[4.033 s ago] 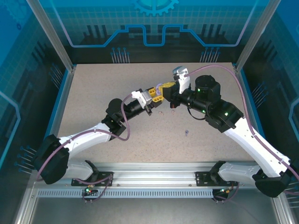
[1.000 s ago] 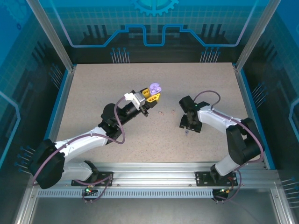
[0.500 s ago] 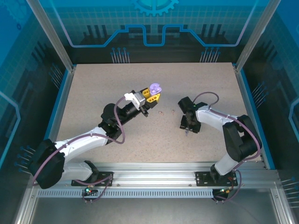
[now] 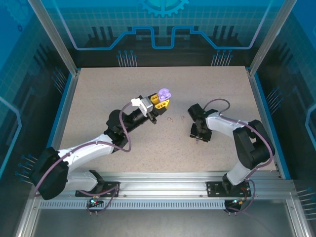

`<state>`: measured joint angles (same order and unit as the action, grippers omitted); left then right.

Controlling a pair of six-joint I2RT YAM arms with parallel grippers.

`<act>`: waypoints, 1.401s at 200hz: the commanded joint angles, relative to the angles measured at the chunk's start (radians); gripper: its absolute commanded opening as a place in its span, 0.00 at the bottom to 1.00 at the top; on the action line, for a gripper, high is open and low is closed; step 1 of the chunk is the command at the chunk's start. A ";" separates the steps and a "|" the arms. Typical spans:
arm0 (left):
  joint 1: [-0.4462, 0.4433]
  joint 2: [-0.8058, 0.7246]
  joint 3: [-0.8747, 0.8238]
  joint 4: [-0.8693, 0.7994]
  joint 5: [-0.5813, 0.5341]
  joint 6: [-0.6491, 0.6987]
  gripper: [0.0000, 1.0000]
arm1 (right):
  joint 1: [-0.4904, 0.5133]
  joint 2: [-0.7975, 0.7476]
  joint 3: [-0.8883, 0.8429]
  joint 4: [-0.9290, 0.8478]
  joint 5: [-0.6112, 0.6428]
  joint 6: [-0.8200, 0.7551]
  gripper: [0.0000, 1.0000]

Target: Insert wireless bluetooth earbuds into charging case

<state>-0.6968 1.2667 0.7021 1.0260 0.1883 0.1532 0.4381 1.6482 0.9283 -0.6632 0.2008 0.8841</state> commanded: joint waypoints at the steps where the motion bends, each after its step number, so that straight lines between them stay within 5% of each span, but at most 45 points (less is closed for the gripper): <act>1: -0.006 -0.026 0.020 0.046 0.026 -0.024 0.00 | 0.010 0.021 -0.011 -0.004 -0.008 0.024 0.47; 280: -0.007 -0.038 0.014 0.041 0.022 -0.029 0.00 | 0.031 0.000 -0.035 -0.008 0.017 0.013 0.37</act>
<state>-0.6968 1.2610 0.7021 1.0298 0.1917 0.1318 0.4660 1.6310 0.9028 -0.6609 0.2020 0.8978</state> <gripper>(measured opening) 0.214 0.382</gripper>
